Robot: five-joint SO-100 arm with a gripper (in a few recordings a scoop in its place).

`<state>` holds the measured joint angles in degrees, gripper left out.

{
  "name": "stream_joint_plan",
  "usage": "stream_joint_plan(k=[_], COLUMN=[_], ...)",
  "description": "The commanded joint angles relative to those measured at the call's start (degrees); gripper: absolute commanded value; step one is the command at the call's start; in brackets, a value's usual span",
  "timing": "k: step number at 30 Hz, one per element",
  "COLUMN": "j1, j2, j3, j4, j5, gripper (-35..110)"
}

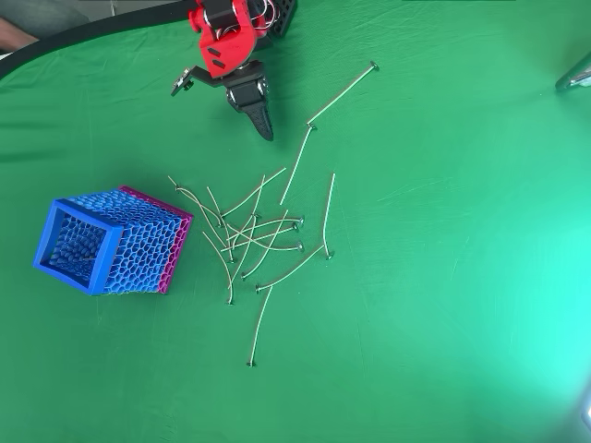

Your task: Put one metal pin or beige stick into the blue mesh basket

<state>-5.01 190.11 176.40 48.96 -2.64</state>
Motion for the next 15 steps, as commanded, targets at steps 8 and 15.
stream_joint_plan(k=[8,15], j1=[-0.1,0.0], j2=[0.4,0.4], j3=[0.3,0.3], j4=[0.3,0.3], j5=[0.3,0.6], gripper=[1,1])
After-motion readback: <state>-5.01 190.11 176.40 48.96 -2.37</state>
